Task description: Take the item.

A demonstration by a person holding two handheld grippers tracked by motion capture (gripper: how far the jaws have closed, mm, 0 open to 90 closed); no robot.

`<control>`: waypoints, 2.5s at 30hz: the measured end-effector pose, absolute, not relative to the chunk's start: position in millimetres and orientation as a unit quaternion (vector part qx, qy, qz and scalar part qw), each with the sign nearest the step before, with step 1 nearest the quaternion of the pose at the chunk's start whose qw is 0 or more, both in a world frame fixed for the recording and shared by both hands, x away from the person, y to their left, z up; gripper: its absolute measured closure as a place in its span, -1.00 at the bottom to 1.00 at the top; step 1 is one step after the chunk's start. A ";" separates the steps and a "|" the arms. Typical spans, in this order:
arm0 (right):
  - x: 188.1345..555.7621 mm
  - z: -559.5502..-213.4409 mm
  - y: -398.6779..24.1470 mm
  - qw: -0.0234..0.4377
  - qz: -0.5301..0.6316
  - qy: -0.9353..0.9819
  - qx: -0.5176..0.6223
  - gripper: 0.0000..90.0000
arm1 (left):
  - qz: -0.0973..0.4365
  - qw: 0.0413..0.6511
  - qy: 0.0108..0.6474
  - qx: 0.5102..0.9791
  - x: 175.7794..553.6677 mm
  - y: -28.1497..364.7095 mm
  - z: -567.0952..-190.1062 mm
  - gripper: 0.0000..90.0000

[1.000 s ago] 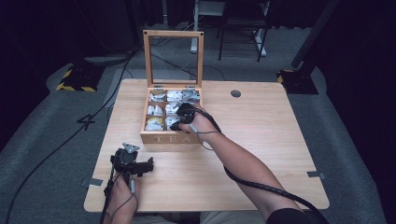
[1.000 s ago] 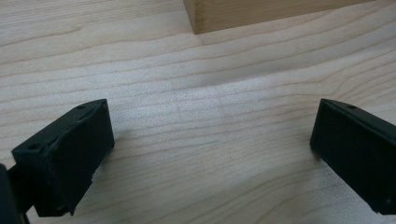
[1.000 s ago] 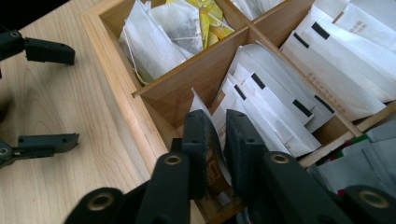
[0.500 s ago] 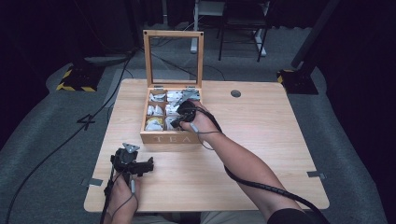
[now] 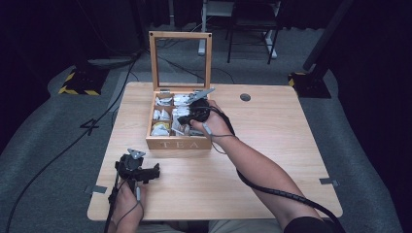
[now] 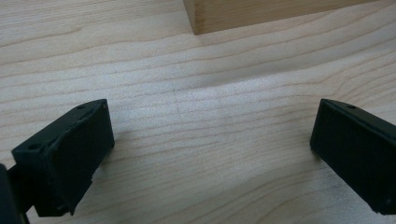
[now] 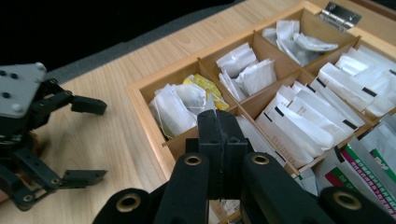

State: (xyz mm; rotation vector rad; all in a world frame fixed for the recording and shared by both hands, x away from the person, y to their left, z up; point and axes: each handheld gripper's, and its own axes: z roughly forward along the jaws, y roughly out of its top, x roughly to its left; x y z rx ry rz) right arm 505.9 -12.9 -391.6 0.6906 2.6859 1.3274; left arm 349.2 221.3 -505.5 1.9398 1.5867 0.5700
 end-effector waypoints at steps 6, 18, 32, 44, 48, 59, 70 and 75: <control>503.0 -382.7 -22.6 0.035 0.455 0.862 0.221 1.00 | 0.213 0.282 0.592 0.725 349.1 221.4 -505.4 -1.00; 493.9 -360.8 -44.0 0.046 0.480 0.849 0.216 1.00 | 0.213 0.282 0.592 0.724 349.1 221.3 -505.6 -1.00; 482.4 -344.4 -102.5 0.058 0.501 0.832 0.229 1.00 | 0.214 0.281 0.591 0.725 349.2 221.5 -505.5 -1.00; 475.9 -328.7 -163.7 0.084 0.500 0.825 0.249 1.00 | 0.214 0.282 0.592 0.724 348.8 221.0 -505.6 -1.00; 475.0 -327.9 -184.0 0.091 0.498 0.821 0.262 1.00 | 0.214 0.282 0.592 0.724 348.8 221.0 -505.6 -1.00; 472.4 -333.7 -227.2 0.108 0.490 0.812 0.297 1.00 | 0.214 0.281 0.592 0.724 348.8 221.0 -505.6 -1.00; 471.7 -346.3 -266.1 0.122 0.476 0.805 0.333 1.00 | 0.214 0.281 0.592 0.724 348.8 221.0 -505.6 -1.00; 474.3 -354.1 -279.6 0.121 0.469 0.801 0.351 1.00 | 0.214 0.282 0.592 0.724 348.8 221.0 -505.6 -1.00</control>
